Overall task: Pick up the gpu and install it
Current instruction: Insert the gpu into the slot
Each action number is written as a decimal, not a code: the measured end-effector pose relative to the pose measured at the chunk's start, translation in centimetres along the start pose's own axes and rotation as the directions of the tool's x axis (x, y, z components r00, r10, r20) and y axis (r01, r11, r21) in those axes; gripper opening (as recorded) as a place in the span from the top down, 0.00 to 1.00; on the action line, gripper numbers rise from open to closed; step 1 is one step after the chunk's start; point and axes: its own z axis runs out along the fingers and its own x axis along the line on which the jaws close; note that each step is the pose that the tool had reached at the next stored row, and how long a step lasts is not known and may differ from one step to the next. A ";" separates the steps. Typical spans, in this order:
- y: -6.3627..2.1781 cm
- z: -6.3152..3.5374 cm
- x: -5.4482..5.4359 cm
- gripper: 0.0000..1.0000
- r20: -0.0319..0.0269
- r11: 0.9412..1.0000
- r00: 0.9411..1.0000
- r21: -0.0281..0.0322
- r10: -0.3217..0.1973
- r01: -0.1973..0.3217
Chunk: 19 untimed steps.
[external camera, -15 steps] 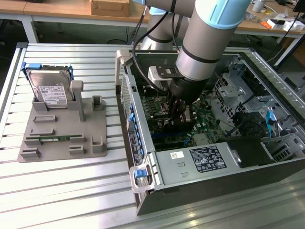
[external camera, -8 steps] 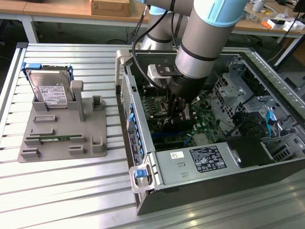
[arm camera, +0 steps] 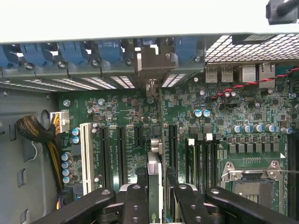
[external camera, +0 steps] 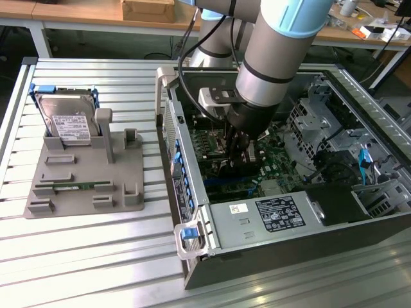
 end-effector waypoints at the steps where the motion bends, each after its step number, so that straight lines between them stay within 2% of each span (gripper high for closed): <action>1: 0.00 0.00 0.0 0.74 0.000 1.000 1.000 0.000 0.000 0.000; 5: -0.01 0.01 0.0 0.74 -0.001 1.000 1.000 0.000 0.000 0.000; 7: 0.00 0.01 0.0 0.74 -0.008 1.000 1.000 0.000 0.000 0.000; 8: -0.02 0.01 0.0 0.74 -0.014 1.000 1.000 0.001 0.000 0.000; 9: -0.03 0.00 0.0 0.74 -0.016 1.000 1.000 0.001 0.000 0.000; 19: -0.41 0.19 0.0 0.74 -0.016 1.000 1.000 -0.002 -0.002 0.002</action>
